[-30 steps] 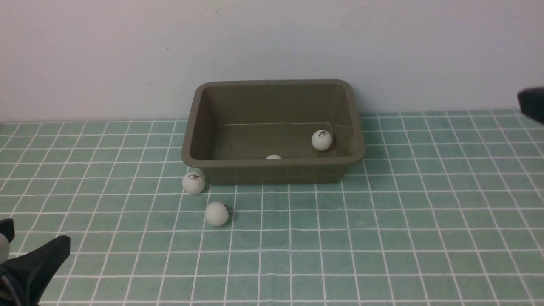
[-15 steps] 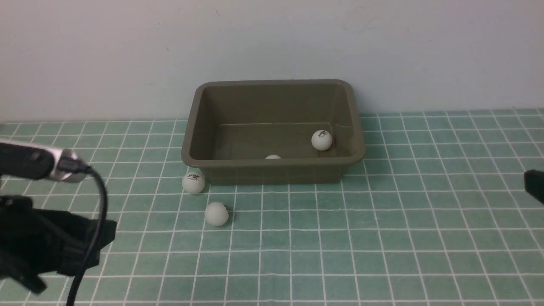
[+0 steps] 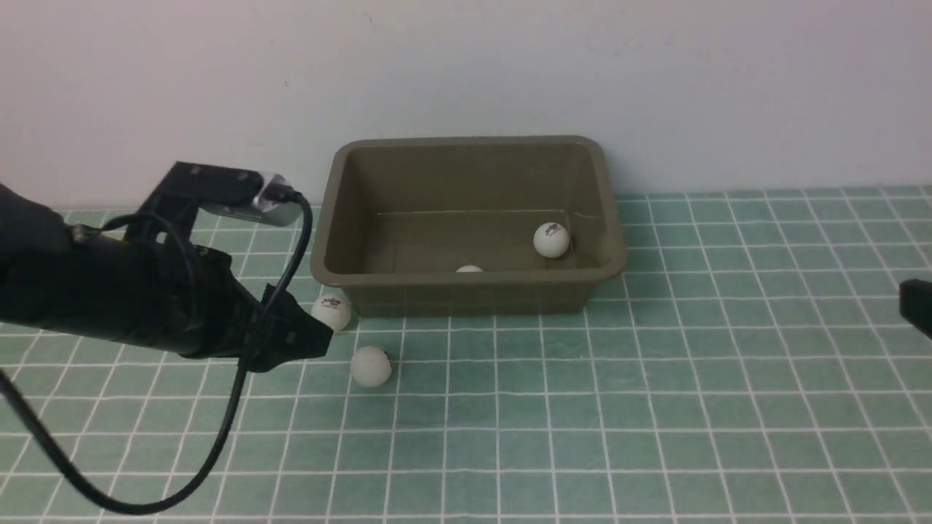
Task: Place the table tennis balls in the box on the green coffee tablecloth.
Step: 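Reach for and grasp a ping pong ball on the table beside the basket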
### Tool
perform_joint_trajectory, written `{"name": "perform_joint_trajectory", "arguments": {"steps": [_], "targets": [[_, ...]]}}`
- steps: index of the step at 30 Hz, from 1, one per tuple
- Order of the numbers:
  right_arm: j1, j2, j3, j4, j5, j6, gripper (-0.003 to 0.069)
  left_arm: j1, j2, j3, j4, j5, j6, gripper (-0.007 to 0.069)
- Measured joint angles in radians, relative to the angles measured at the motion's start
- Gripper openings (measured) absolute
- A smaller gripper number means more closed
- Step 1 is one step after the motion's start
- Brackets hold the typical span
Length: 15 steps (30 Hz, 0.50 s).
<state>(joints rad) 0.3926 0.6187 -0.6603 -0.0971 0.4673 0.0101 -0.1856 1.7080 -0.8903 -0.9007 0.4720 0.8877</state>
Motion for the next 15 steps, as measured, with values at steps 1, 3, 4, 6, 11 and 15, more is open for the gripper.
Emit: {"name": "perform_joint_trajectory", "arguments": {"steps": [1, 3, 4, 6, 11, 15], "targets": [[0.000, 0.000, 0.000, 0.000, 0.000, 0.000, 0.0273, -0.015, 0.017, 0.000, -0.001, -0.040, 0.000, 0.0469], [0.000, 0.000, 0.000, 0.000, 0.000, 0.000, 0.0273, -0.031, 0.036, -0.001, -0.011, -0.079, 0.000, 0.0469], [0.000, 0.000, 0.000, 0.000, 0.000, 0.001, 0.0273, -0.040, 0.042, -0.003, -0.014, -0.096, 0.000, 0.0469], [0.000, 0.000, 0.000, 0.000, 0.000, 0.001, 0.0273, -0.063, 0.074, -0.025, -0.022, -0.129, 0.001, 0.0469], [0.000, 0.000, 0.000, 0.000, 0.000, 0.003, 0.0273, -0.089, 0.166, -0.112, -0.039, -0.140, 0.002, 0.0469], [0.000, 0.000, 0.000, 0.000, 0.000, 0.003, 0.0273, -0.094, 0.212, -0.132, -0.046, -0.142, -0.007, 0.0435]]}}
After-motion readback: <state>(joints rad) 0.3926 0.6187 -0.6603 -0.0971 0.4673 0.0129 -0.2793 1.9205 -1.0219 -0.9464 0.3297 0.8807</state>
